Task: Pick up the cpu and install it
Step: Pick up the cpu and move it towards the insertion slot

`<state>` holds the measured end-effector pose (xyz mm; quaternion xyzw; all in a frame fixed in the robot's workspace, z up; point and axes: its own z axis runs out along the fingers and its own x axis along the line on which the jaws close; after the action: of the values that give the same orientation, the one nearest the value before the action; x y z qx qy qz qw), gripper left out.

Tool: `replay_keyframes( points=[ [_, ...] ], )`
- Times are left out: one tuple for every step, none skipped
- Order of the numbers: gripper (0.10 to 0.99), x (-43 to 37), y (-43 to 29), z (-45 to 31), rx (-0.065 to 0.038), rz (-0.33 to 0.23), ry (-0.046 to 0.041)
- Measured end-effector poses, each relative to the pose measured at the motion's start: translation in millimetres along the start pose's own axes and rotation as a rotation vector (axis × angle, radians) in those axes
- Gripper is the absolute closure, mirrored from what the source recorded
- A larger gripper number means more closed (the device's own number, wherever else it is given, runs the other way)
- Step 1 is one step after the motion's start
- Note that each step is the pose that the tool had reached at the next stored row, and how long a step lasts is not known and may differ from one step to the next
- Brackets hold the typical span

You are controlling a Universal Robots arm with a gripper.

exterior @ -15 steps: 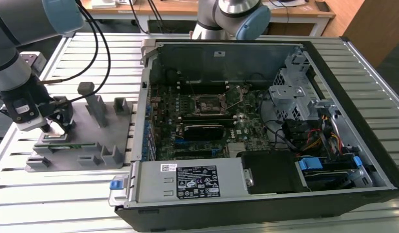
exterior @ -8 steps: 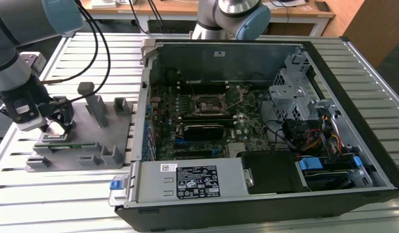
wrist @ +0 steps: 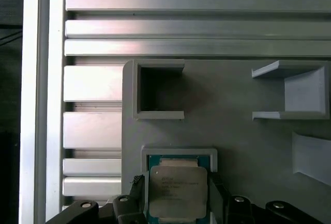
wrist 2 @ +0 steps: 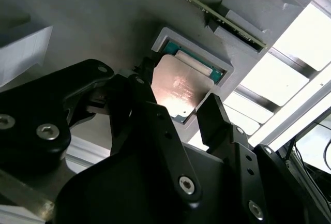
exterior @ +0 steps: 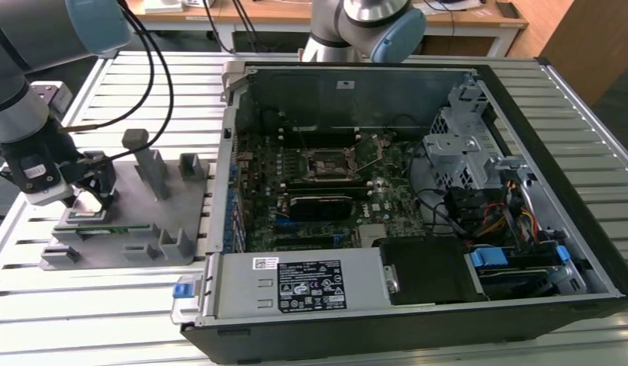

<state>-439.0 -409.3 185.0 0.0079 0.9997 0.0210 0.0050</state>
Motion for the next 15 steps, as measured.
replay_keyframes(
  points=[
    [0.482, 0.0, 0.0, -0.3, 0.000, 0.000, 0.0002],
    [0.482, 0.0, 0.1, -0.8, 0.000, 0.000, 0.0003],
    [0.482, -0.1, 0.2, -1.1, 0.000, 0.000, 0.0003],
    [0.482, -0.3, 0.3, -1.1, 0.000, 0.000, 0.0002],
    [0.482, -0.3, 0.3, -1.1, 0.000, 0.000, 0.0003],
    [0.482, -0.3, 0.3, -1.1, 0.000, 0.000, 0.0004],
    [0.482, -0.3, 0.2, -1.1, 0.000, 0.000, 0.0005],
    [0.482, -0.4, 0.2, -1.2, 0.000, 0.000, 0.0005],
    [0.482, -0.4, 0.2, -1.2, 0.000, 0.000, 0.0005],
    [0.494, -0.4, 0.2, -1.2, 0.000, 0.000, 0.0006],
    [0.494, -0.4, 0.2, -1.2, 0.000, 0.000, 0.0006],
    [0.494, -0.4, 0.2, -1.2, 0.000, 0.000, 0.0007],
    [0.557, -0.4, 0.2, -1.2, 0.000, 0.000, 0.0007],
    [0.561, -0.5, 0.3, -1.5, 0.000, 0.000, 0.0006],
    [0.561, -0.5, 0.3, -2.1, 0.000, 0.000, 0.0005]
  ],
)
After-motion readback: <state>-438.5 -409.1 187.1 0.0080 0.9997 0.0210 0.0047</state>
